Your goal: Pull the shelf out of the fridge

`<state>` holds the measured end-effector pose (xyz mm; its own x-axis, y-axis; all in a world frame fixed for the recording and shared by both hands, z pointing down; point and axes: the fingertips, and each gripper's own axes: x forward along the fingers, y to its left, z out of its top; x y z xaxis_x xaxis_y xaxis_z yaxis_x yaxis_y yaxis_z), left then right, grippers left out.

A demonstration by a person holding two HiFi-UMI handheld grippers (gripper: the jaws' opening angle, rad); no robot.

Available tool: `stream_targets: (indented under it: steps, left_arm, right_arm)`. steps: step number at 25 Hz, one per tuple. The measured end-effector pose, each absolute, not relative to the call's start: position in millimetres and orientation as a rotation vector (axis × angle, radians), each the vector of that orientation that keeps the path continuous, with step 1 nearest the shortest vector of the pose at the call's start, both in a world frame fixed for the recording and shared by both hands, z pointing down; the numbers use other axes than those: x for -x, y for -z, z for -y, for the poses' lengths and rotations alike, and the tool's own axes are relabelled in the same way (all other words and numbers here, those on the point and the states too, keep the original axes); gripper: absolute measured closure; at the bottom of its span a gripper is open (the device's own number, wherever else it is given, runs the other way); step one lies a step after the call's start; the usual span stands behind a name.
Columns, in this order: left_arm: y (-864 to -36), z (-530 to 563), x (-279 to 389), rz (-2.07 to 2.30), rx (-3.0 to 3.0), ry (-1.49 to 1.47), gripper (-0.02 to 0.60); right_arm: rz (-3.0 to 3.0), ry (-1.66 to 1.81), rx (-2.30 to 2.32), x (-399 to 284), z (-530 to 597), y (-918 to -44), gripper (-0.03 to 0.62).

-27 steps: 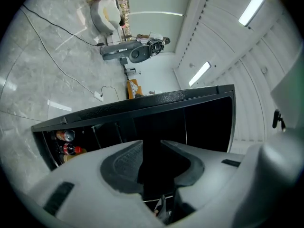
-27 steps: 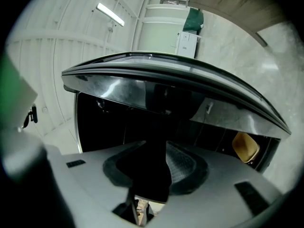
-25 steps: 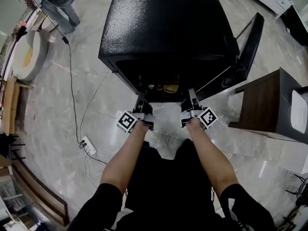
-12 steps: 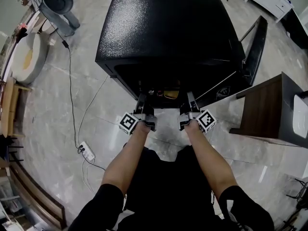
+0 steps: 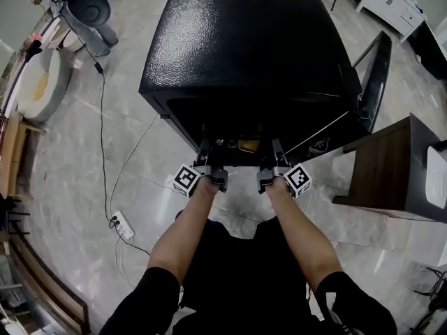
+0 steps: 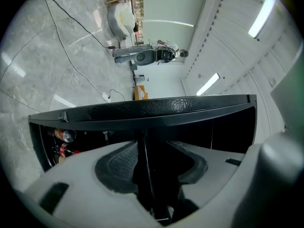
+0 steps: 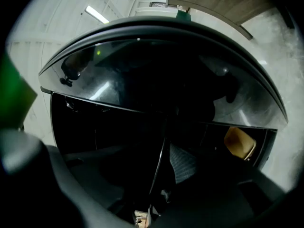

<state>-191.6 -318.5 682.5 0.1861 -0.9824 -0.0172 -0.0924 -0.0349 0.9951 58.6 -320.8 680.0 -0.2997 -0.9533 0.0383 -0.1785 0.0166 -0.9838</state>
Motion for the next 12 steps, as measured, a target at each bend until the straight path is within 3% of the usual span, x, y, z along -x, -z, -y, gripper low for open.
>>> stream_targets:
  steps: [12]
  left_arm:
    - [-692, 340, 198, 1.090, -1.357, 1.128, 0.405]
  right_arm:
    - [-1.500, 1.315, 1.155, -55, 342, -685, 0.433]
